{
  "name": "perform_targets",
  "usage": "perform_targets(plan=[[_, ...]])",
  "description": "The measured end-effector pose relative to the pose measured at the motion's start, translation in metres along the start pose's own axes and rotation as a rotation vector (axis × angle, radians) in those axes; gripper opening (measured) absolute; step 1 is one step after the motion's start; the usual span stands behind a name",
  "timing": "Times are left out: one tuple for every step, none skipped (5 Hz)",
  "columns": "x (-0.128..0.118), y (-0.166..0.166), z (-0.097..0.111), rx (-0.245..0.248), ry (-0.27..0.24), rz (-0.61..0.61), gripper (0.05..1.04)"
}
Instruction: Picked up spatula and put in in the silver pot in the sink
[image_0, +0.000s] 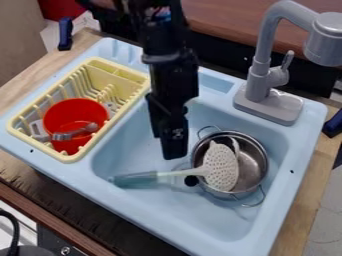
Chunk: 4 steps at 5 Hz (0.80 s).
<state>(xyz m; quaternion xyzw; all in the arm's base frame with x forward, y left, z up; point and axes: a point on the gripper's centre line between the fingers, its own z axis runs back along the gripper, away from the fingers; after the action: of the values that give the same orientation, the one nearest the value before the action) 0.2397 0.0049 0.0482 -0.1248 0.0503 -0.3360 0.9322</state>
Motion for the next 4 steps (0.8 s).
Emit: perform_targets(plan=[[-0.002,0.006,0.005,0.002,-0.018,0.023,1.000],[-0.003,0.014,0.010,0.018,-0.033,0.050,1.000],[-0.005,0.025,0.011,0.071,-0.045,0.108,1.000],[-0.009,0.041,0.014,0.135,-0.072,0.188,1.000]])
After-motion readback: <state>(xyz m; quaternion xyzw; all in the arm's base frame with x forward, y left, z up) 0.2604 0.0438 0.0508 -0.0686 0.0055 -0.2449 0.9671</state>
